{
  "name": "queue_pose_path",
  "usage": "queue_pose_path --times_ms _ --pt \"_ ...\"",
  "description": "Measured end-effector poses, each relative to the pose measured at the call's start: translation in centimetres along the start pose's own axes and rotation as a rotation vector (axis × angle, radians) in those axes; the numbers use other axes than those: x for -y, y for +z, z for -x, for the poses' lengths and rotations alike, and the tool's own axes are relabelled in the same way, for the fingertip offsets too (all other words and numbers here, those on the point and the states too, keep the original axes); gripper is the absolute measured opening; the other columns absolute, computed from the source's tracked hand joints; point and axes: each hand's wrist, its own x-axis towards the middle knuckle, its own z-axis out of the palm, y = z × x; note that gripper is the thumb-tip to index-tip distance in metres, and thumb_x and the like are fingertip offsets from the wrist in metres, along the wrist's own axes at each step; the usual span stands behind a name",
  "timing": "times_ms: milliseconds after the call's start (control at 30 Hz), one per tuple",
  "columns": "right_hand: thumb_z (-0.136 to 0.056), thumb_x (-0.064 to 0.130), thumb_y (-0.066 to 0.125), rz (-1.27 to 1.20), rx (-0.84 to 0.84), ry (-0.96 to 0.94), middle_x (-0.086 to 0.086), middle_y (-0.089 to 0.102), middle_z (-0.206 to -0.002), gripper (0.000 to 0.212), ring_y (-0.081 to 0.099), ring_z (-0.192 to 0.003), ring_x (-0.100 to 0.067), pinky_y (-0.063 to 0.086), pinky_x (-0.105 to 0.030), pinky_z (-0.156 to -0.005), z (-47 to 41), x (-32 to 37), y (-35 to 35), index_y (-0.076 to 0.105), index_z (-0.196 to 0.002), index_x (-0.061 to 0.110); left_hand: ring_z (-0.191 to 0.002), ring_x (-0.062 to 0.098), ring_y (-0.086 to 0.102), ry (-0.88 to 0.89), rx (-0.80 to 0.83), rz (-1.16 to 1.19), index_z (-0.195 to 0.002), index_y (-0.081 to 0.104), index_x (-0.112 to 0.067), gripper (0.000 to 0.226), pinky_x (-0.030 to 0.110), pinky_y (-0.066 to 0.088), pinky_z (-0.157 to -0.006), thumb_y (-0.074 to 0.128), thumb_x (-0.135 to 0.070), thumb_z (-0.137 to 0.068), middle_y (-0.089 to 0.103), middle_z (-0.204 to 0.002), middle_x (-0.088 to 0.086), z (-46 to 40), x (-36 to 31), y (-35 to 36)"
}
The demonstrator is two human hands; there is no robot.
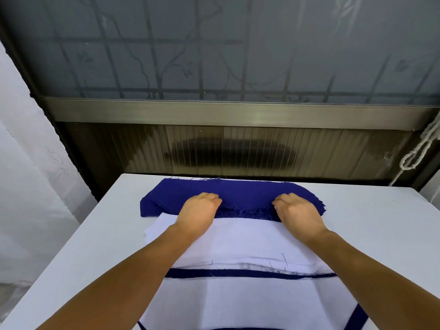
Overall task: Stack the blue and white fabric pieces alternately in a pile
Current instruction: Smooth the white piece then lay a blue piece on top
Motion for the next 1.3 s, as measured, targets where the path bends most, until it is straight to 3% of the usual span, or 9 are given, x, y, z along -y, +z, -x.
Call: queue_pose_path --times_ms 233,333,433,567,667,867,933,1133,1300 --pt "-0.072 0.002 0.081 -0.060 -0.218 0.043 -0.002 0.069 -0.078 0.015 0.063 -0.066 -0.020 0.052 -0.027 -0.056 0.1 0.4 -0.1 0.074 -0.082 0.011 -0.083 0.011 0.057 -0.082 -0.082 -0.036 -0.107 0.063 -0.027 0.026 0.025 0.042 -0.058 0.049 -0.010 -0.094 0.063 -0.094 -0.009 0.3 -0.5 -1.0" --pt "-0.086 0.011 0.070 -0.191 -0.191 0.144 0.004 0.069 -0.087 0.006 0.063 -0.078 -0.017 0.050 -0.027 -0.063 -0.1 0.5 -0.6 0.072 -0.089 0.016 -0.083 0.011 0.058 -0.109 -0.130 0.069 -0.100 0.066 -0.026 0.018 0.027 0.049 -0.064 0.053 -0.014 -0.094 0.064 -0.090 -0.010 0.4 -0.5 -1.4" --pt "-0.090 0.017 0.066 -0.335 -0.130 0.241 0.010 0.064 -0.091 0.005 0.058 -0.083 -0.011 0.046 -0.023 -0.067 -0.5 0.1 -1.1 0.067 -0.090 0.022 -0.082 0.008 0.054 -0.117 -0.136 0.281 -0.090 0.064 -0.026 0.002 0.018 0.039 -0.061 0.062 -0.025 -0.091 0.059 -0.087 -0.013 0.2 -0.1 -1.6" --pt "-0.095 0.017 0.059 -0.573 0.028 0.220 0.013 0.064 -0.095 0.011 0.059 -0.088 -0.006 0.049 -0.023 -0.078 -0.4 -0.8 -2.3 0.069 -0.096 0.023 -0.086 0.006 0.054 -0.123 -0.042 0.385 -0.099 0.065 -0.029 0.008 0.019 0.042 -0.068 0.058 -0.031 -0.095 0.056 -0.093 -0.015 0.6 1.2 -1.5" --pt "-0.095 0.015 0.059 -0.553 0.046 0.202 0.012 0.065 -0.096 0.013 0.060 -0.088 -0.006 0.051 -0.024 -0.079 0.1 -1.0 -2.7 0.069 -0.096 0.022 -0.091 0.007 0.055 -0.157 -0.032 0.373 -0.105 0.066 -0.026 0.013 0.023 0.046 -0.075 0.057 -0.024 -0.095 0.060 -0.101 -0.013 0.9 1.9 -1.5" --pt "-0.086 0.019 0.071 -0.561 0.030 0.341 0.013 0.062 -0.085 0.018 0.058 -0.076 -0.008 0.043 -0.018 -0.063 -0.4 -0.2 -2.6 0.058 -0.080 0.031 -0.073 0.008 0.055 -0.290 -0.050 0.355 -0.097 0.054 -0.026 0.006 0.022 0.041 -0.057 0.051 -0.021 -0.098 0.061 -0.086 -0.009 0.8 1.2 -2.2" --pt "-0.085 0.030 0.072 -0.557 0.099 0.312 0.013 0.061 -0.097 0.012 0.058 -0.086 -0.008 0.048 -0.020 -0.072 -0.6 0.1 -2.8 0.061 -0.090 0.032 -0.067 0.009 0.054 -0.307 -0.049 0.313 -0.098 0.049 -0.026 0.004 0.023 0.039 -0.053 0.047 -0.026 -0.100 0.059 -0.080 -0.008 0.7 1.0 -2.6" --pt "-0.087 0.056 0.055 -0.346 0.080 0.151 0.010 0.055 -0.126 0.054 0.052 -0.111 -0.012 0.043 -0.029 -0.096 -1.9 4.8 -1.8 0.048 -0.133 0.029 -0.065 0.009 0.051 -0.248 -0.094 0.212 -0.089 0.043 -0.026 0.015 0.026 0.041 -0.055 0.046 -0.036 -0.100 0.050 -0.073 -0.010 0.6 -0.8 -3.2" --pt "-0.095 0.042 0.050 -0.376 -0.060 0.289 0.005 0.059 -0.119 0.035 0.055 -0.107 -0.017 0.046 -0.032 -0.091 -3.7 7.5 -0.7 0.052 -0.125 0.025 -0.068 0.009 0.047 -0.211 -0.125 0.222 -0.089 0.040 -0.026 0.015 0.025 0.037 -0.055 0.045 -0.034 -0.100 0.049 -0.076 -0.010 0.7 -1.7 -3.0"
